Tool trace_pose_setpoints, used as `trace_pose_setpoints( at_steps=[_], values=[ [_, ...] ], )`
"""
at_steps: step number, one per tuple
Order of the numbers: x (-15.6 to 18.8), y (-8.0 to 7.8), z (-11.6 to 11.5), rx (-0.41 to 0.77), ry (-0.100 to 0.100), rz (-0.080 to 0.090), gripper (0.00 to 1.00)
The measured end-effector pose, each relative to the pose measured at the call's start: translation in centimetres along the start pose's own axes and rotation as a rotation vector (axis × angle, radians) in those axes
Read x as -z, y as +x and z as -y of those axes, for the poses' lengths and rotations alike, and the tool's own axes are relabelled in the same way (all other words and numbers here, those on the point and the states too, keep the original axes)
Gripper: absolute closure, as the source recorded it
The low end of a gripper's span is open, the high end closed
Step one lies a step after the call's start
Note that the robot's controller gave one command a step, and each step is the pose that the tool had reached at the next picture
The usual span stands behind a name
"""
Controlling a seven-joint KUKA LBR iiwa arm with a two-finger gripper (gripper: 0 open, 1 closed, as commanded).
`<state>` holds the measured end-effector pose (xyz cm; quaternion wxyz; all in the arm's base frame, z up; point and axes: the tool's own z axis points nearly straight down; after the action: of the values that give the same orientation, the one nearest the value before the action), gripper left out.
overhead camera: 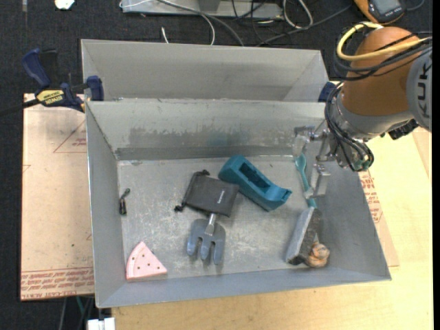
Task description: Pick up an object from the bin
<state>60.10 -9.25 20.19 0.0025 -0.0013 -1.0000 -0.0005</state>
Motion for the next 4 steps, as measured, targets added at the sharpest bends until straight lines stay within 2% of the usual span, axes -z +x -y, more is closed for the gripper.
trace_pose_setpoints(
  at_steps=[1,2,3,4],
  values=[
    [0.4,-0.2,0.0,0.002,0.001,0.007,0.0],
    [-7.0,-0.5,-2.6,-0.057,0.0,0.012,0.0],
    [-7.6,-0.3,-5.9,-0.145,0.001,0.018,0.0],
    [-8.3,0.1,-6.7,-0.201,-0.002,0.013,0.0]
  ],
)
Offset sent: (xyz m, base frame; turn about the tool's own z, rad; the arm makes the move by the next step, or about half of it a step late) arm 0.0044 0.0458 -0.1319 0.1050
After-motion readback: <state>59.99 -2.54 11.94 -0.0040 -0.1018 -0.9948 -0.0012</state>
